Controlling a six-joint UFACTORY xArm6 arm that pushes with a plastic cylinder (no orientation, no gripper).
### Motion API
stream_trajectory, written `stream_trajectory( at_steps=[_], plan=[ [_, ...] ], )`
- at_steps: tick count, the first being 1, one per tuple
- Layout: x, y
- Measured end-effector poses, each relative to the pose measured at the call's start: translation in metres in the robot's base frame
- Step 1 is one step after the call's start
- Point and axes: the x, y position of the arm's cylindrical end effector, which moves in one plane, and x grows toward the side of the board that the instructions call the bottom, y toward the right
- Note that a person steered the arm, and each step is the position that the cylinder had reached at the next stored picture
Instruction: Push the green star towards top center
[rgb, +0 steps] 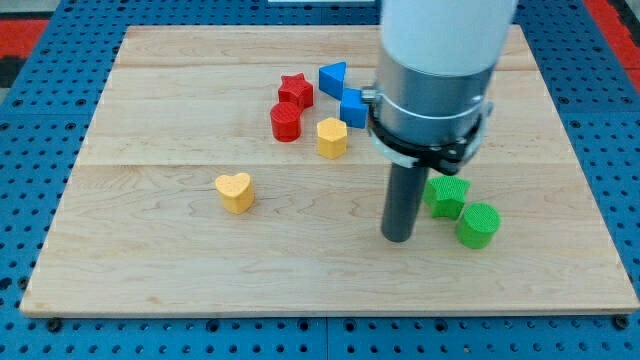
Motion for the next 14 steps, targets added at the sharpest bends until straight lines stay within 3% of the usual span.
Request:
stream_trajectory(
  at_steps=[4, 9, 12, 14],
  plan=[
    [-0.009, 0.021],
    [-0.066, 0.043],
    [-0.045, 0.051],
    [-0.061, 0.09]
  ],
)
